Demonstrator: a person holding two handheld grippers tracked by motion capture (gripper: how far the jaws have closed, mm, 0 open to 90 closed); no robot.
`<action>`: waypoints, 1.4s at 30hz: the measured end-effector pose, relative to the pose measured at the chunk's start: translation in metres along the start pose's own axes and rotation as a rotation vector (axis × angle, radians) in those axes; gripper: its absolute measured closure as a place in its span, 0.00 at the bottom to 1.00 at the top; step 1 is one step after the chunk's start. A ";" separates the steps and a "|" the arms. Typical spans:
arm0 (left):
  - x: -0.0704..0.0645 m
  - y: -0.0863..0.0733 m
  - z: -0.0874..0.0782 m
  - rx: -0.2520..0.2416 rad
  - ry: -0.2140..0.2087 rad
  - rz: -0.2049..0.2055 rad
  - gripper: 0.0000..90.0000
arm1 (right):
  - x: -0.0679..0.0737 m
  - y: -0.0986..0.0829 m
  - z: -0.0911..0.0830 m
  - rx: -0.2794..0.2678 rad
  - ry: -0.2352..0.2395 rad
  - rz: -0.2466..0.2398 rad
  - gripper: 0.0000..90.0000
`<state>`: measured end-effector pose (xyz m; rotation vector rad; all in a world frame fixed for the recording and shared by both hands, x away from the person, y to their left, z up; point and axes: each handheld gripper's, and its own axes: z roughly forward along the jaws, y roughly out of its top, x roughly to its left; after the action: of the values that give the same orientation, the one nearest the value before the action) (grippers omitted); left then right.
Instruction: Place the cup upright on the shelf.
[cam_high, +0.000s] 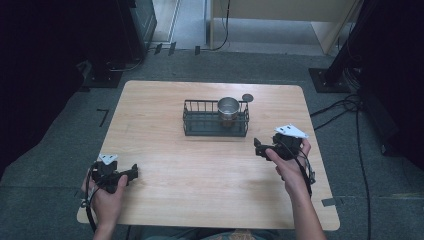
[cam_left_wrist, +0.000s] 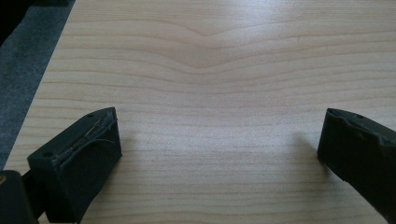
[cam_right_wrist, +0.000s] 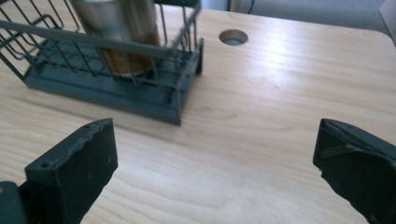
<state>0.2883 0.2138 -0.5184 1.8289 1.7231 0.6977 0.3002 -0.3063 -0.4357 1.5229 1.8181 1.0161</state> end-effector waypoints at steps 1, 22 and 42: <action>0.000 0.000 0.000 0.000 0.000 0.000 0.00 | -0.004 -0.004 -0.002 0.001 -0.005 0.007 0.00; 0.000 0.000 0.000 0.000 0.000 0.000 0.00 | -0.046 -0.073 -0.019 0.048 -0.050 0.058 0.00; 0.000 0.000 0.000 0.000 0.000 0.000 0.00 | -0.074 -0.123 -0.038 0.114 -0.100 0.099 0.00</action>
<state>0.2882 0.2137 -0.5184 1.8288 1.7228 0.6985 0.2165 -0.3948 -0.5202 1.7154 1.7724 0.8777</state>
